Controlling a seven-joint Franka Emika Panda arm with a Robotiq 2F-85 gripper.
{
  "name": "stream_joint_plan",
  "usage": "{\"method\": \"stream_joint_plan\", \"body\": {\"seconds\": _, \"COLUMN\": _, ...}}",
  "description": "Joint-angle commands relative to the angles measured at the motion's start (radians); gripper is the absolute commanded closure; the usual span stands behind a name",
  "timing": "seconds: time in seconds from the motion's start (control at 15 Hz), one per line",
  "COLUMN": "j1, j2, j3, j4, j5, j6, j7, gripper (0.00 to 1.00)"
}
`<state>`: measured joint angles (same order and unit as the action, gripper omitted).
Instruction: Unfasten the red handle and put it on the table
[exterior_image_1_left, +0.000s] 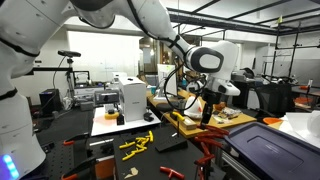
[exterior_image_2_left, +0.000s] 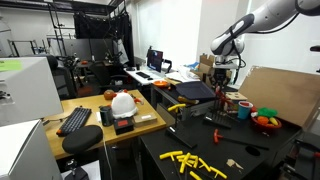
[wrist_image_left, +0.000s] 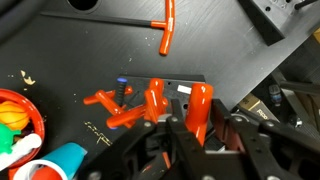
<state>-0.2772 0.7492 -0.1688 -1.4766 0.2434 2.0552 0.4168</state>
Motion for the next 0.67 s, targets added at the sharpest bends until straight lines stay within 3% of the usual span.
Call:
{"method": "stream_joint_plan", "body": {"seconds": 0.0, "j1": 0.009, "j2": -0.005, "j3": -0.006, "j4": 0.002, "j5": 0.014, "j6": -0.003, "j7": 0.005, "gripper": 0.95}}
{"method": "stream_joint_plan", "body": {"seconds": 0.07, "j1": 0.012, "j2": -0.008, "j3": -0.007, "j4": -0.002, "j5": 0.013, "j6": 0.000, "j7": 0.006, "gripper": 0.98}}
{"method": "stream_joint_plan", "body": {"seconds": 0.2, "j1": 0.019, "j2": -0.017, "j3": -0.008, "j4": -0.012, "j5": 0.008, "j6": 0.006, "j7": 0.009, "gripper": 0.94}}
{"method": "stream_joint_plan", "body": {"seconds": 0.6, "j1": 0.049, "j2": -0.038, "j3": -0.016, "j4": -0.030, "j5": -0.008, "j6": 0.023, "j7": 0.018, "gripper": 0.94}}
